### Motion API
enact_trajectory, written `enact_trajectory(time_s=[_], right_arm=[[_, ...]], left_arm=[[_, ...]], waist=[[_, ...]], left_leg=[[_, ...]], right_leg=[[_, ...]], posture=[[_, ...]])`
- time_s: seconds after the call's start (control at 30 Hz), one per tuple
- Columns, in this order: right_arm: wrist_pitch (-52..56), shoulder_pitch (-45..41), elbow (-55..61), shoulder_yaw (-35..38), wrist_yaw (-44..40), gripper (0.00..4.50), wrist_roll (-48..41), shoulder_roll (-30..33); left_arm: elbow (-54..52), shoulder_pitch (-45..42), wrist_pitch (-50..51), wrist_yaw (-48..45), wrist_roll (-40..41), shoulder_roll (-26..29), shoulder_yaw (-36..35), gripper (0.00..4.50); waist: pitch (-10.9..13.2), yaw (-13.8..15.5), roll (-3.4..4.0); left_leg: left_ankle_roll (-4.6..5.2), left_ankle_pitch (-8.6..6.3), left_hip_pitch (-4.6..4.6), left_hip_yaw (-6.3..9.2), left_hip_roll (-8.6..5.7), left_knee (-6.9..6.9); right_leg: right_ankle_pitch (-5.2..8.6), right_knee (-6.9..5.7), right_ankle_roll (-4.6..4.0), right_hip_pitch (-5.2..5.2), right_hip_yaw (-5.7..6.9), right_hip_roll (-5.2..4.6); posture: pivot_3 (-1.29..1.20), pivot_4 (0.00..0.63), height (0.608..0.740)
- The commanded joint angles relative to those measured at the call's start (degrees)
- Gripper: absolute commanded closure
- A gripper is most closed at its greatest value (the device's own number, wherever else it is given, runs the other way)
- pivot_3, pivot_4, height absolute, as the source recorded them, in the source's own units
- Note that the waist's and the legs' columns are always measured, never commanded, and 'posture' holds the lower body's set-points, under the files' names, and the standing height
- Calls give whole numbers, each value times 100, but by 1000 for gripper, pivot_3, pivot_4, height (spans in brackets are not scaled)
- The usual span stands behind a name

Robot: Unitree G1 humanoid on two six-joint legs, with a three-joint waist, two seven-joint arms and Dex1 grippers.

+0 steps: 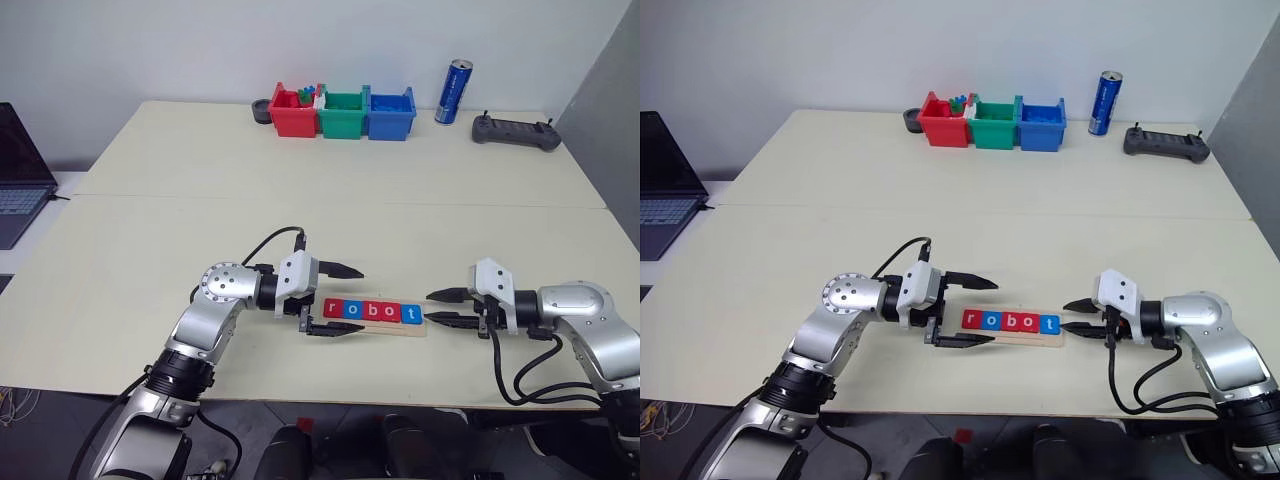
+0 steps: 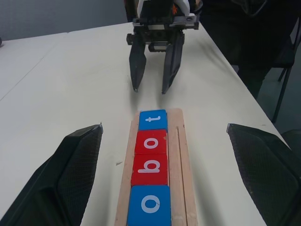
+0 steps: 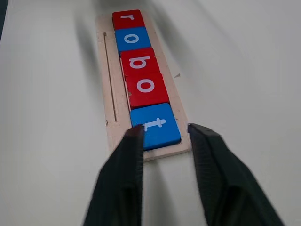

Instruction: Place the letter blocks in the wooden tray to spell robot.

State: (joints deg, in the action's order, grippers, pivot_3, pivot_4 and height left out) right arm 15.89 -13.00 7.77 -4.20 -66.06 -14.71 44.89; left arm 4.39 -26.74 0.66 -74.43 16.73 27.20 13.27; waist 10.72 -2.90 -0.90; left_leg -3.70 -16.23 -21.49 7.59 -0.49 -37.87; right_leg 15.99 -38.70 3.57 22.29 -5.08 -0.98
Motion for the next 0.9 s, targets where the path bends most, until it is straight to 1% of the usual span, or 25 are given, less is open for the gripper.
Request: enact_trajectory(time_s=[0.03,0.07,0.4,0.9], right_arm=[[-236,60,97,-140,128,4218,178,-58],[-264,65,90,-161,139,4444,207,-60],[-585,29,-166,-336,180,4444,488,-53],[-715,-25,-355,-474,172,4444,574,-97]], left_arm=[[-99,-101,-67,-22,69,-14,-48,0],[-102,-103,-62,-22,70,-13,-49,0],[-133,-77,-52,-1,62,12,-62,0],[-176,-24,-45,6,69,38,-68,0]], waist=[[0,0,0],[0,0,0],[0,0,0],[0,-1,0]], left_leg=[[0,0,0,0,0,0],[0,0,0,-1,0,0],[0,0,0,0,0,0],[0,0,2,0,0,0]], right_leg=[[0,0,0,0,0,0],[0,0,0,0,0,0],[0,0,0,0,0,0],[0,0,0,-1,-1,0]], posture=[[0,150,740],[0,150,740],[0,150,740],[0,150,740]])
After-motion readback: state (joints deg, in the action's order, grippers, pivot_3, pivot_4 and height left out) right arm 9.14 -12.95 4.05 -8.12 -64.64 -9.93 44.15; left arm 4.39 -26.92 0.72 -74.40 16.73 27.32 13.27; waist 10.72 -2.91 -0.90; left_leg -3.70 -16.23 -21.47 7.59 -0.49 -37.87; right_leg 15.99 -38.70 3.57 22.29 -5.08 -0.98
